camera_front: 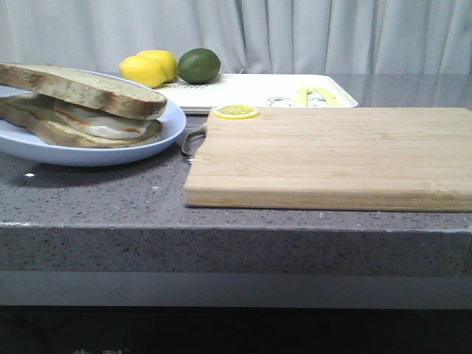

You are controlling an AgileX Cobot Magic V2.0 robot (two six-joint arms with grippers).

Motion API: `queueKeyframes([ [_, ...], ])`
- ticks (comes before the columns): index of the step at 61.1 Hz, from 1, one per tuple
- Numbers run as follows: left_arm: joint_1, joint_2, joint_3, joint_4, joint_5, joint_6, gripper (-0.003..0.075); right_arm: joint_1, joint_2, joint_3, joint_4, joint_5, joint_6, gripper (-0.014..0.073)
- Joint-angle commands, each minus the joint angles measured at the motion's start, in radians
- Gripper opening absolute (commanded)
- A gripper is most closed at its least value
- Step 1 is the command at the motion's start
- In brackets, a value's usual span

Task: Place bread and move sandwich to tray
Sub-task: 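Lift the plate with the left gripper and carry it onto the white tray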

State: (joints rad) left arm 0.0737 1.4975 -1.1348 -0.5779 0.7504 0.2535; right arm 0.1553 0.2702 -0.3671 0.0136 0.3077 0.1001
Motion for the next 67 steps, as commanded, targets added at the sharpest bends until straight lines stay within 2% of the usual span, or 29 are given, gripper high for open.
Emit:
queueKeyframes([
  [1, 0.017, -0.044, -0.090, -0.139, 0.032, 0.045, -0.0020, -0.004, 0.008, -0.022, -0.002, -0.082, 0.001, -0.0060],
  [11, 0.011, -0.020, -0.195, -0.148, 0.037, 0.045, -0.0020, -0.004, 0.008, -0.022, -0.002, -0.083, 0.001, -0.0060],
  [20, -0.007, 0.080, -0.352, -0.163, 0.098, 0.032, -0.0020, -0.004, 0.008, -0.022, -0.002, -0.083, 0.001, -0.0060],
  [33, -0.059, 0.327, -0.687, -0.165, 0.185, -0.031, -0.0020, -0.004, 0.008, -0.022, -0.002, -0.086, 0.001, -0.0060],
  [59, -0.163, 0.830, -1.428, -0.058, 0.368, -0.224, -0.0020, -0.004, 0.008, -0.018, -0.002, -0.087, 0.001, -0.0060],
  [67, -0.184, 0.921, -1.556, -0.058, 0.364, -0.231, -0.0020, -0.004, 0.008, -0.018, -0.002, -0.085, 0.001, -0.0060],
])
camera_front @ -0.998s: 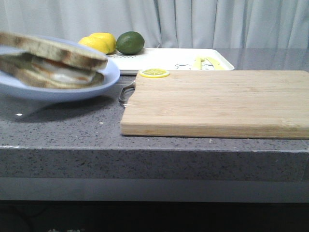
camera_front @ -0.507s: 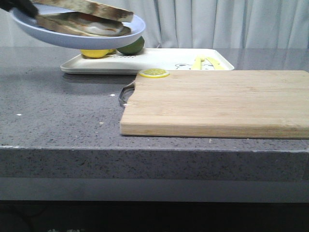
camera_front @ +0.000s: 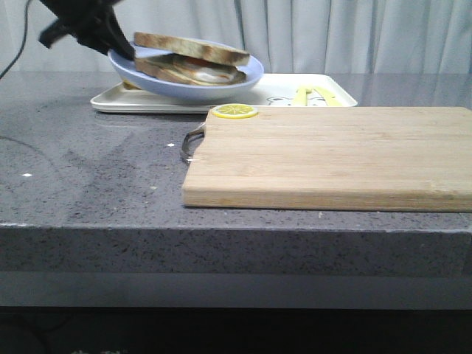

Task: Place bread and move sandwich to tray
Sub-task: 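Lift the plate with the left gripper and carry it onto the white tray, then lower the plate onto the tray, open the left gripper and withdraw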

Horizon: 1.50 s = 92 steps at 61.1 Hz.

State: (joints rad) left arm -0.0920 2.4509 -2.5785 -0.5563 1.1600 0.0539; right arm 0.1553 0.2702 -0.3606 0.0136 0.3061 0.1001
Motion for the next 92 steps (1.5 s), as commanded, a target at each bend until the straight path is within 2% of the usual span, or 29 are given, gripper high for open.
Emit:
queueKeyframes([
  [1, -0.023, -0.020, -0.126, -0.080, -0.048, -0.031, -0.0020, -0.004, 0.008, -0.025, -0.002, -0.084, 0.001, -0.0060],
  [17, -0.041, 0.053, -0.156, -0.084, -0.077, -0.019, -0.0020, -0.004, 0.008, -0.025, -0.002, -0.080, 0.001, -0.0060],
  [33, -0.041, 0.062, -0.154, -0.087, -0.180, 0.016, -0.0020, -0.004, 0.008, -0.025, -0.002, -0.080, 0.001, -0.0060],
  [57, -0.044, 0.082, -0.154, -0.098, -0.098, 0.056, -0.0005, -0.004, 0.008, -0.025, -0.002, -0.080, 0.001, -0.0060],
  [65, -0.044, 0.104, -0.154, -0.116, -0.089, 0.056, 0.0122, -0.004, 0.008, -0.025, -0.002, -0.080, 0.001, -0.0060],
  [73, -0.039, 0.106, -0.154, -0.116, -0.097, 0.056, 0.0364, -0.004, 0.008, -0.024, -0.002, -0.080, 0.001, -0.0060],
  [80, -0.033, 0.106, -0.169, -0.116, -0.098, 0.056, 0.0526, -0.004, 0.008, -0.024, -0.002, -0.080, 0.001, -0.0060],
  [84, -0.028, 0.106, -0.195, -0.116, -0.082, 0.056, 0.0538, -0.004, 0.008, -0.024, -0.002, -0.080, 0.001, -0.0060],
  [92, -0.011, 0.106, -0.283, -0.116, -0.028, 0.056, 0.0491, -0.004, 0.008, -0.024, -0.002, -0.080, 0.001, -0.0060],
])
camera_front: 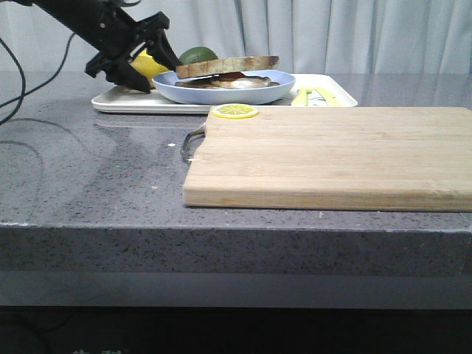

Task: Place bread and move sandwich to tray
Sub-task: 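Lower the plate onto the tray, open the left gripper and withdraw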

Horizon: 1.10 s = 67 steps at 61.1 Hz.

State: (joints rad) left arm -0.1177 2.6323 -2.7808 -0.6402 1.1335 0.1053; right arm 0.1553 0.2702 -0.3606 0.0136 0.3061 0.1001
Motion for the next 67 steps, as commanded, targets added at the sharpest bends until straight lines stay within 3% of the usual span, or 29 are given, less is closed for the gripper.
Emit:
queueKeyframes([
  [1, 0.015, -0.075, -0.091, -0.032, 0.006, 0.005, 0.0483, -0.004, 0.008, -0.024, -0.002, -0.080, 0.001, -0.0060],
  [13, 0.033, -0.075, -0.192, -0.032, 0.107, 0.005, 0.0321, -0.004, 0.008, -0.024, -0.002, -0.080, 0.001, -0.0060],
  [29, 0.035, -0.081, -0.205, -0.079, 0.124, -0.030, -0.0022, -0.004, 0.008, -0.024, -0.002, -0.080, 0.001, -0.0060],
  [50, 0.035, -0.187, -0.205, -0.120, 0.124, -0.057, -0.0020, -0.004, 0.008, -0.024, -0.002, -0.088, 0.001, -0.0060],
  [67, 0.019, -0.343, -0.129, 0.091, 0.124, -0.105, -0.0020, -0.004, 0.008, -0.024, -0.002, -0.087, 0.001, -0.0060],
])
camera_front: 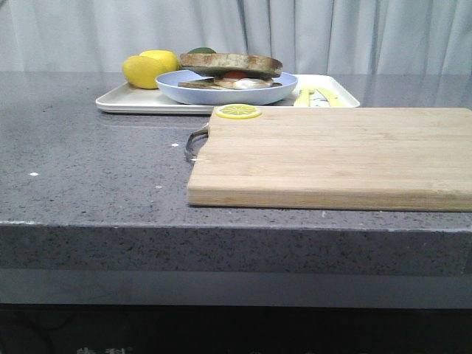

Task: Place bread and move sandwich to tray

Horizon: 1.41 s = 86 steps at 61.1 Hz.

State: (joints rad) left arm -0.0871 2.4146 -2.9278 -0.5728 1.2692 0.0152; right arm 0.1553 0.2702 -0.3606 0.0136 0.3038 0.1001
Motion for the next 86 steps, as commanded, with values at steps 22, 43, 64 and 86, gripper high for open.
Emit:
queueKeyframes([
  [22, -0.036, -0.540, 0.741, 0.342, -0.012, 0.020, -0.0020, -0.004, 0.008, -0.024, -0.002, -0.085, 0.001, -0.0060],
  [43, -0.036, -0.888, 1.369, 0.503, -0.167, 0.004, -0.0020, -0.004, 0.008, -0.024, -0.002, -0.085, 0.001, -0.0060],
  [64, -0.036, -1.304, 1.894, 0.503, -0.573, -0.015, -0.0020, -0.004, 0.008, -0.024, -0.002, -0.084, 0.001, -0.0060],
  [86, -0.036, -1.794, 2.308, 0.503, -0.993, -0.015, -0.0020, -0.004, 0.008, -0.024, -0.002, -0.084, 0.001, -0.0060],
])
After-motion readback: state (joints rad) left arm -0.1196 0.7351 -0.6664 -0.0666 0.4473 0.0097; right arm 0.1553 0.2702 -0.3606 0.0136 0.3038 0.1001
